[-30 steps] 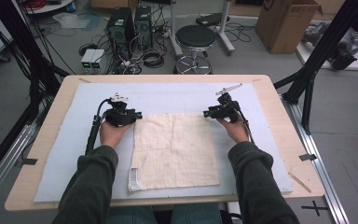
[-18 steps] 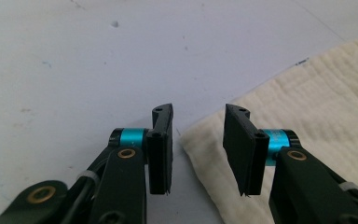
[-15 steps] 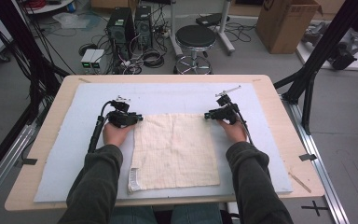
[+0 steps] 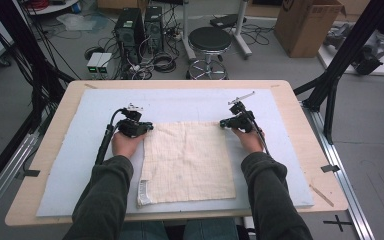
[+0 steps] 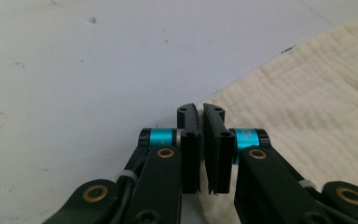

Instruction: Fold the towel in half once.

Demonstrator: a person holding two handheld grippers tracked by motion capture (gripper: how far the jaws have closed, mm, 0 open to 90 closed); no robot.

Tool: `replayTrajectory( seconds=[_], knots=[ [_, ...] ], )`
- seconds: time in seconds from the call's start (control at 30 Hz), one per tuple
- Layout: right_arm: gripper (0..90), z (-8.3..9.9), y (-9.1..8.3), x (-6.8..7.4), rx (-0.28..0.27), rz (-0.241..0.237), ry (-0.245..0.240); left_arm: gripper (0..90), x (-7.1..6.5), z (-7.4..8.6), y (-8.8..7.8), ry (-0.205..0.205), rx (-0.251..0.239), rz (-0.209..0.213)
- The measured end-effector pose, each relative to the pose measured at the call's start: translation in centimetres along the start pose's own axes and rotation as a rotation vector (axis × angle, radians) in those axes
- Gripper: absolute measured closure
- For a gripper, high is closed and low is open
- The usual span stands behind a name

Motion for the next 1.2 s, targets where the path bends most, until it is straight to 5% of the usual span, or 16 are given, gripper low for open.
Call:
replayTrajectory(
  seconds=[0.5, 0.83, 1.2],
  knots=[
    [86.6, -0.8, -3.1, 1.4, -0.098, -0.081, -0.073, 85.5, -0.5, -1.3, -3.2, 0.050, -0.094, 0.024],
    [86.6, 0.1, -4.9, 2.0, -0.152, -0.122, -0.067, 85.4, -1.7, -0.8, -4.9, 0.101, -0.118, 0.034],
    [86.6, 1.3, -5.9, 3.6, -0.155, -0.163, -0.120, 85.4, -2.6, 0.3, -7.0, 0.143, -0.152, 0.045]
  ],
)
Point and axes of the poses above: each handheld gripper's, and its own axes: y roughly forward along the jaws, z roughly out of its underside, x roughly to its left, the point moved 4 cm from there along y, roughly forward along the jaws, and after that the axes turned 7 degrees about y, right-handed, at the moved point
